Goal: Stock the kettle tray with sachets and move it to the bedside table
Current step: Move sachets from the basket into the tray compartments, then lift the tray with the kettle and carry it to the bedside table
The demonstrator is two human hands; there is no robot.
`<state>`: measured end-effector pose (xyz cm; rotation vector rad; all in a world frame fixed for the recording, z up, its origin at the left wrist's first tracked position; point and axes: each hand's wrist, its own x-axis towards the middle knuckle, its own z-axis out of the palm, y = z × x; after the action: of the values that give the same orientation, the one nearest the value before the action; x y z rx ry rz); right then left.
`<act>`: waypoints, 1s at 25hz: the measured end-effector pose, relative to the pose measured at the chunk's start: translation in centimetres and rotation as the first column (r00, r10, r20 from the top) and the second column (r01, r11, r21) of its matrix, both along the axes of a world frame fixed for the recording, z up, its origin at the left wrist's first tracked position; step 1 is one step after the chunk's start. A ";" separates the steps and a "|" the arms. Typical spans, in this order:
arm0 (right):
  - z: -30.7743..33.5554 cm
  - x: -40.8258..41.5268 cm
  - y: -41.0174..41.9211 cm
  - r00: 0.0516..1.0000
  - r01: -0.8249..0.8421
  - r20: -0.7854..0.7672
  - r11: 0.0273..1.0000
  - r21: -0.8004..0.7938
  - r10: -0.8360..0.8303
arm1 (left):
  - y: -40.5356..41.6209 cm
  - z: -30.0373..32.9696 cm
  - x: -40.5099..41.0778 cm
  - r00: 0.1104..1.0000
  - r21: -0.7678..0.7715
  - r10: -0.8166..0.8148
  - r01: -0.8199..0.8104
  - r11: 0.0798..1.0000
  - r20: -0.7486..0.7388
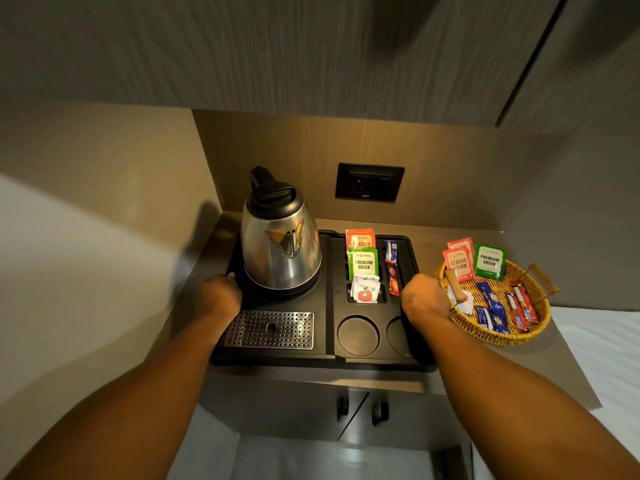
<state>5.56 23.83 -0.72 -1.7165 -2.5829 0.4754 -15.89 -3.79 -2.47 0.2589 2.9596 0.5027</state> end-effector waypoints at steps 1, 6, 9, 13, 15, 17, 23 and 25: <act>-0.1 0.0 -0.1 1.000 0.015 -0.011 1.000 0.001 -0.015 | -0.1 0.1 0.1 1.000 -0.020 -0.006 0.005 1.000 -0.012; 0.9 0.3 -0.7 0.995 0.035 -0.096 0.999 0.004 -0.034 | -0.7 2.5 0.6 1.000 -0.005 -0.022 0.022 1.000 0.005; 3.0 0.2 -1.1 0.991 0.049 -0.126 0.999 0.024 -0.045 | -1.0 5.8 -0.3 0.997 -0.069 -0.071 0.070 0.995 -0.020; 6.8 1.6 -0.8 0.965 0.114 -0.243 0.991 0.064 -0.096 | -0.1 10.7 -0.4 0.991 -0.164 -0.126 0.116 0.980 -0.052; 8.2 3.9 -0.8 0.948 0.173 -0.282 0.981 0.082 -0.144 | 0.6 11.9 1.2 0.977 -0.167 -0.200 0.185 0.968 -0.075; 9.1 6.9 -0.3 0.942 0.226 -0.280 0.967 0.117 -0.186 | 2.0 12.6 3.4 0.969 -0.133 -0.239 0.229 0.964 -0.059; 11.7 22.4 0.6 0.909 0.343 -0.283 0.935 0.093 -0.305 | 8.1 13.1 13.3 0.929 0.084 -0.348 0.359 0.930 -0.124; 12.1 30.0 0.0 0.870 0.433 -0.298 0.898 0.085 -0.391 | 10.8 13.2 19.0 0.876 0.067 -0.457 0.471 0.880 -0.155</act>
<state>35.60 23.81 11.40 -1.9186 -1.9344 0.4495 3.14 7.02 10.70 1.0245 2.8435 0.5853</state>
